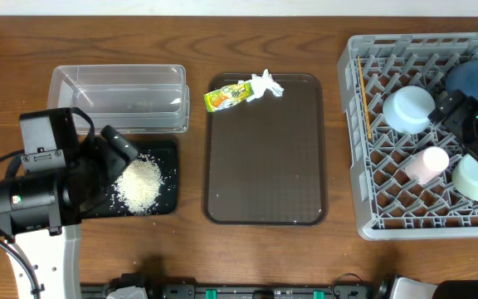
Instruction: Sort waste into correct bins and load items into the dishwasher rack
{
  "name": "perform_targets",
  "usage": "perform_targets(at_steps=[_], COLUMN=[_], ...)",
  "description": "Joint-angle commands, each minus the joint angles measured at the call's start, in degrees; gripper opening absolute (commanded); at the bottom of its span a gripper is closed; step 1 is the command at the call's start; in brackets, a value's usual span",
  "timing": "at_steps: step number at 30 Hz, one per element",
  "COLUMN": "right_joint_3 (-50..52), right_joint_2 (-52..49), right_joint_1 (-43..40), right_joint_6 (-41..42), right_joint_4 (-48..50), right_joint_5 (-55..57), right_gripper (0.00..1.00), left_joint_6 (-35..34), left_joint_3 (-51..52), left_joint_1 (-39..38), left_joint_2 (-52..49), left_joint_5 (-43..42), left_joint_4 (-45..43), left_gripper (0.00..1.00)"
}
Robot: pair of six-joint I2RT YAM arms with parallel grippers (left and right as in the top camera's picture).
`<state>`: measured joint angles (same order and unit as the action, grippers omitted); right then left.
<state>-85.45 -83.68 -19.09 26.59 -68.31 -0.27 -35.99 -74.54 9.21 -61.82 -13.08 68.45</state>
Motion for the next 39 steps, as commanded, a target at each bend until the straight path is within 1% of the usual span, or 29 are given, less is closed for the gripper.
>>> perform_targets(at_steps=[1, 3, 4, 7, 9, 11, 14, 18, 21, 24, 28, 31, 33, 35, 37, 39], right_joint_3=[-0.66, -0.66, -0.66, -0.66, -0.66, -0.66, -0.66, -0.66, -0.66, -0.66, -0.66, -0.66, -0.66, -0.66, -0.66, -0.66], right_joint_2=[0.13, 0.13, 0.13, 0.13, 0.13, 0.15, 0.13, 0.13, 0.13, 0.15, 0.13, 0.13, 0.15, 0.13, 0.13, 0.13], right_joint_1=[-0.35, -0.35, -0.35, -0.35, -0.35, -0.35, -0.35, -0.35, -0.35, -0.35, -0.35, -0.35, -0.35, -0.35, -0.35, -0.35], right_joint_6=[0.81, 0.81, 0.81, 0.81, 0.81, 0.81, 0.81, 0.81, 0.81, 0.81, 0.81, 0.81, 0.81, 0.81, 0.81, 0.81], right_joint_4=[-0.09, -0.09, -0.07, -0.09, -0.09, -0.07, -0.07, -0.09, -0.09, -0.09, -0.09, -0.07, -0.07, -0.07, -0.09, -0.09], right_joint_5=[-0.17, -0.17, -0.17, -0.17, -0.17, -0.17, -0.17, -0.17, -0.17, -0.17, -0.17, -0.17, -0.17, -0.17, -0.17, -0.17], right_gripper=[0.99, 0.99, 0.99, 0.99, 0.99, 0.99, 0.99, 0.99, 0.99, 0.99, 0.99, 0.99, 0.99, 0.99, 0.99, 0.99], left_joint_6=[5.92, 10.6, 10.88, 10.47, 8.59, 8.52, 10.82, 15.39, 19.61, 25.42, 28.26, 30.51, 33.83, 38.91, 43.04, 45.97], left_joint_3=[-0.7, -0.7, -0.7, -0.76, -1.62, -3.89, -10.91, -24.74, -33.0, -35.85, -35.85, -35.85, -35.85, -35.85, -35.82, -35.8], left_joint_1=[-1.66, -4.39, -6.36, -12.74, -17.0, -20.46, -25.92, -31.61, -33.24, -33.81, -33.83, -33.92, -34.21, -34.82, -35.67, -36.37], left_joint_2=[-0.31, -0.52, -0.59, -0.94, -2.08, -4.35, -10.99, -23.63, -32.33, -38.6, -45.05, -49.44, -52.22, -54.93, -57.57, -60.08], left_joint_5=[-24.13, -33.55, -36.17, -36.26, -31.85, -26.47, -16.61, -1.7, 3.5, 3.54, 3.93, 6.69, 7.98, 9.07, 12.7, 18.38], left_joint_4=[-4.15, -8.59, -11.13, -18.43, -20.85, -20.06, -14.21, -1.73, 2.84, -0.26, -6.67, -9.66, -11.08, -12.31, -13.94, -15.74], left_gripper=[0.97, 0.97, 0.97, 0.97, 0.98, 0.97, 0.97, 0.97, 0.97, 0.98, 0.98, 0.98, 0.97, 0.96, 0.96, 0.96])
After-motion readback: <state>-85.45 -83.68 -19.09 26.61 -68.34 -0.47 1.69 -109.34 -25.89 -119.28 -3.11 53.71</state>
